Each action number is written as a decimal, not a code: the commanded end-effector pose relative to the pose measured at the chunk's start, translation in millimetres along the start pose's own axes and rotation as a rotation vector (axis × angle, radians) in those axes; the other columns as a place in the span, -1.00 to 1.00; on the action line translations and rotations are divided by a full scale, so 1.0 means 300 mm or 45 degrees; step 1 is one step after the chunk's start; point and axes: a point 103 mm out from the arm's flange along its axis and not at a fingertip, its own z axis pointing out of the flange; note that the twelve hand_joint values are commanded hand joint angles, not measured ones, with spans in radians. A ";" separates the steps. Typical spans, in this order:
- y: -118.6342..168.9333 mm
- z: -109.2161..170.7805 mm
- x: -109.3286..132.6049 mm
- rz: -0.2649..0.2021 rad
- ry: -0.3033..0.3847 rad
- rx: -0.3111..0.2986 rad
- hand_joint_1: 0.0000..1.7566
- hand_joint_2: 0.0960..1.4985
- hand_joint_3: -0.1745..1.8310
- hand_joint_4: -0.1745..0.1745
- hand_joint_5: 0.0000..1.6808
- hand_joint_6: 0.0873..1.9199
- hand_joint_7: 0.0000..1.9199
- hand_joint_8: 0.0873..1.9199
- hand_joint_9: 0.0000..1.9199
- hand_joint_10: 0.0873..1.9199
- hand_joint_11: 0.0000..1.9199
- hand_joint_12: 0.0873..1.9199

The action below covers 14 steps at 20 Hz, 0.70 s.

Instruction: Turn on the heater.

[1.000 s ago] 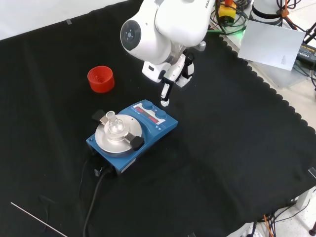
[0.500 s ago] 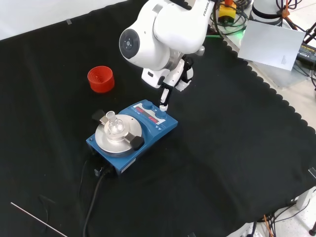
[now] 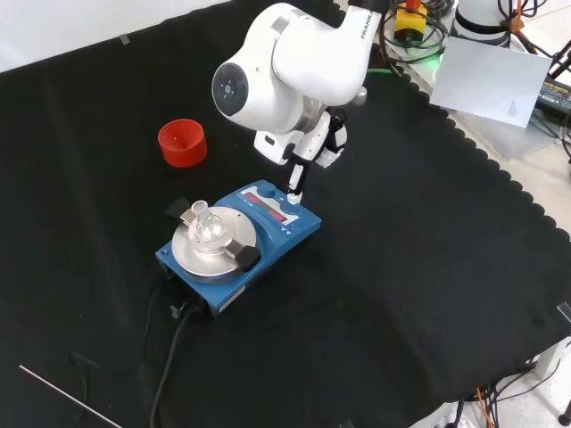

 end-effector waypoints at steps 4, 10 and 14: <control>0.007 0.003 -0.005 0.000 0.000 -0.001 0.70 -0.17 0.27 -0.18 -0.62 -0.81 0.93 0.70 1.00 0.54 0.97 0.55; 0.013 0.007 -0.008 0.001 0.005 -0.001 0.70 -0.17 0.27 -0.19 -0.62 -0.81 0.93 0.70 1.00 0.54 0.97 0.55; 0.022 0.018 -0.015 0.001 0.008 -0.007 0.70 -0.17 0.27 -0.19 -0.61 -0.82 0.93 0.70 1.00 0.54 0.97 0.55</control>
